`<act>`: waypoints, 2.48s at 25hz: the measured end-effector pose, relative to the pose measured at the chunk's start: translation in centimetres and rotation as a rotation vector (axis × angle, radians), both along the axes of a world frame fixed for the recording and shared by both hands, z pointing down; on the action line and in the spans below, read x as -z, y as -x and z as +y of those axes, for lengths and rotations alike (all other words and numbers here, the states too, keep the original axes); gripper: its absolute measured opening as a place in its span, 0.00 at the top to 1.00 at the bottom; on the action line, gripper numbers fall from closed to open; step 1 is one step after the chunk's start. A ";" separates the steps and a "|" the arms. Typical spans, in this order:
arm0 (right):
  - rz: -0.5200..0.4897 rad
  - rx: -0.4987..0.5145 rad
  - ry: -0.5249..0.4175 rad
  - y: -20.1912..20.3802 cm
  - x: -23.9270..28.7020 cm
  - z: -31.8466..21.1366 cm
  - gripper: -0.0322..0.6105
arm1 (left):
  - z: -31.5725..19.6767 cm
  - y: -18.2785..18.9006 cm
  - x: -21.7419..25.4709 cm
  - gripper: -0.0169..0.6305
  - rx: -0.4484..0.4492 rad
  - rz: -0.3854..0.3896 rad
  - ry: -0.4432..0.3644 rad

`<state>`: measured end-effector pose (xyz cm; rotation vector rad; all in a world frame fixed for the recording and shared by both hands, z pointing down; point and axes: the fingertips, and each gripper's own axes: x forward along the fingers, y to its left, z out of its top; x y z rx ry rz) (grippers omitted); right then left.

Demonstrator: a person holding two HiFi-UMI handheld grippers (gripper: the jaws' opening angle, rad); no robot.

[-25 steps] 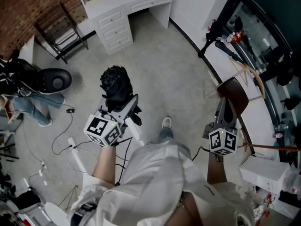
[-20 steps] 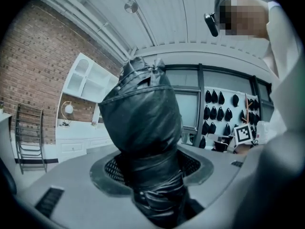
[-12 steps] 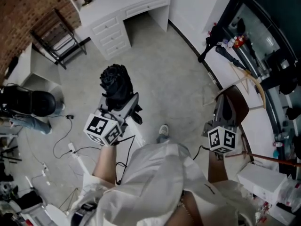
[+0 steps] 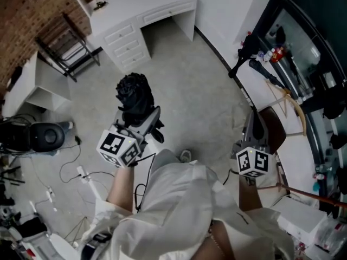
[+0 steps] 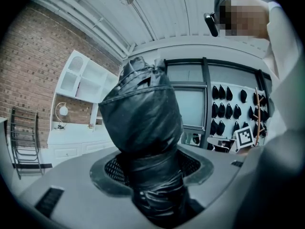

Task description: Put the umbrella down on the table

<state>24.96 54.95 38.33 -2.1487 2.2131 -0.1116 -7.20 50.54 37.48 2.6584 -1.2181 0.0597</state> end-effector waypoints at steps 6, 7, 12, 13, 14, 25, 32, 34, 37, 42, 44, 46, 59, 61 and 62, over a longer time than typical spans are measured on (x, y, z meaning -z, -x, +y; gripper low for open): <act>-0.006 0.001 -0.019 -0.5 0.4 -1.9 0.92 | -2.0 -0.1 0.1 0.55 0.010 -0.004 -0.008; -0.007 -0.003 -0.019 -0.6 0.4 -2.3 0.92 | -2.5 -0.2 0.1 0.55 0.011 0.000 -0.006; 0.002 -0.020 -0.008 -0.5 0.3 -4.5 0.92 | -5.4 -0.2 0.2 0.55 -0.011 0.008 -0.020; 0.005 -0.025 -0.011 -0.4 0.4 -5.2 0.92 | -6.3 -0.2 0.3 0.55 -0.017 0.010 -0.025; 0.008 -0.030 -0.015 -0.3 0.6 -5.9 0.92 | -7.2 -0.1 0.4 0.55 -0.021 0.014 -0.027; 0.014 -0.087 -0.031 0.7 1.5 -16.5 0.92 | -19.5 0.2 0.2 0.55 -0.080 0.037 -0.030; 0.052 -0.102 -0.023 2.5 1.9 -23.2 0.92 | -26.5 2.2 0.0 0.55 -0.096 0.056 -0.022; 0.061 -0.101 -0.025 3.2 2.2 -24.6 0.92 | -28.0 2.8 -0.1 0.55 -0.096 0.064 -0.021; 0.074 -0.099 -0.025 3.9 2.4 -26.3 0.92 | -29.7 3.6 -0.3 0.55 -0.093 0.081 -0.015; 0.096 -0.098 -0.029 4.9 3.0 -29.4 0.92 | -32.9 4.7 -0.7 0.55 -0.091 0.090 -0.014; 0.101 -0.092 -0.021 5.3 3.1 -30.7 0.92 | -34.2 4.9 -0.9 0.55 -0.087 0.093 -0.006; 0.104 -0.087 -0.011 5.5 3.0 -31.8 0.92 | -35.1 4.9 -0.9 0.55 -0.086 0.096 -0.002; 0.062 -0.024 -0.026 4.4 2.0 -41.2 0.92 | -42.1 3.5 -1.5 0.55 -0.042 0.069 0.009; 0.058 -0.014 -0.029 3.8 1.9 -43.5 0.92 | -44.0 2.8 -1.3 0.55 -0.032 0.066 0.002; 0.056 -0.008 -0.025 3.6 1.8 -44.6 0.92 | -44.9 2.5 -1.3 0.55 -0.026 0.064 0.001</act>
